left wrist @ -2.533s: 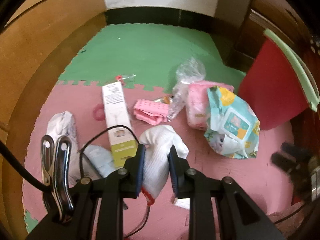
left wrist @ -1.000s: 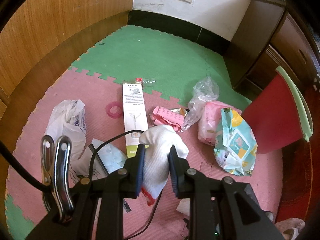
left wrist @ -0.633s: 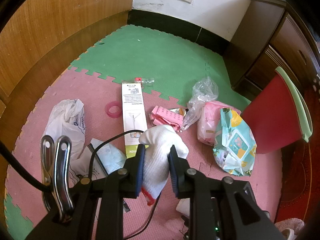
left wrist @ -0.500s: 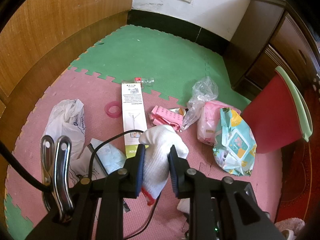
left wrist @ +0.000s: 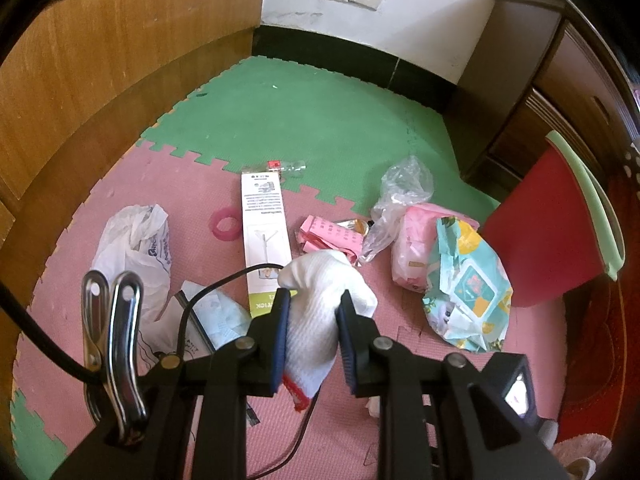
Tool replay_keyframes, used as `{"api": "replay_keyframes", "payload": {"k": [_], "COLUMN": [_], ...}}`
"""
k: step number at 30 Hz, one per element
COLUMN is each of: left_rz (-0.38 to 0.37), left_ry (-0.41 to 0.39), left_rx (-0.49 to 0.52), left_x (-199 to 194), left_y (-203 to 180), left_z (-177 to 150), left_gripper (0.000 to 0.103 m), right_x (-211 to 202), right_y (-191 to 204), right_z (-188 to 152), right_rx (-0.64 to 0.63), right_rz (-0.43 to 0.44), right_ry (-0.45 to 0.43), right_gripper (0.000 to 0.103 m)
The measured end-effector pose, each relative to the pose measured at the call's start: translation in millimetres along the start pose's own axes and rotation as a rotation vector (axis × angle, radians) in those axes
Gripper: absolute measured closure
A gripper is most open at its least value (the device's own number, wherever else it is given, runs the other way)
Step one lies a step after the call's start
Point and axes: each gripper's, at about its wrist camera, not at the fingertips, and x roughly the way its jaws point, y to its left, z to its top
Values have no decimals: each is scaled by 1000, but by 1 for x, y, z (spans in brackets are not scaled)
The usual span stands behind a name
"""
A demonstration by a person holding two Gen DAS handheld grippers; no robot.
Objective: Collect trash
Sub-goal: 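Close the right tool on the white tissue and lift it, then carry the white sock and white tissue over the red bucket with both tools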
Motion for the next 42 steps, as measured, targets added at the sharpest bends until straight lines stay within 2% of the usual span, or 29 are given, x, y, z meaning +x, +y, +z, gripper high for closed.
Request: {"api": "replay_keyframes", "payload": {"k": [4, 10, 14, 17, 21, 28, 35, 42], "left_rz": [-14, -15, -20, -17, -22, -41, -80, -122], "left_ry": [0, -39, -53, -60, -65, -103, -150, -157], "left_rx": [-7, 47, 70, 93, 110, 167, 233, 290], "left_x": [-6, -24, -37, -45, -55, -82, -109, -117], "left_y": [-6, -26, -35, -44, -55, -88, -134, -184], "left_z": [-1, 1, -1, -3, -2, 1, 7, 20], "left_gripper": [80, 80, 80, 80, 80, 80, 80, 80], "right_x": [-26, -76, -104, -118, -145, -195, -241, -270], "right_y": [-7, -16, -22, -9, -20, -45, -80, -119], "right_z": [-1, -6, -12, -6, -12, -29, -51, -72], "right_rx": [32, 60, 77, 90, 117, 155, 198, 255], "right_rz": [76, 134, 135, 133, 129, 137, 103, 69], "right_ry": [-51, -143, -182, -214, -259, -377, -489, -589], "right_gripper": [81, 81, 81, 81, 81, 81, 81, 81]}}
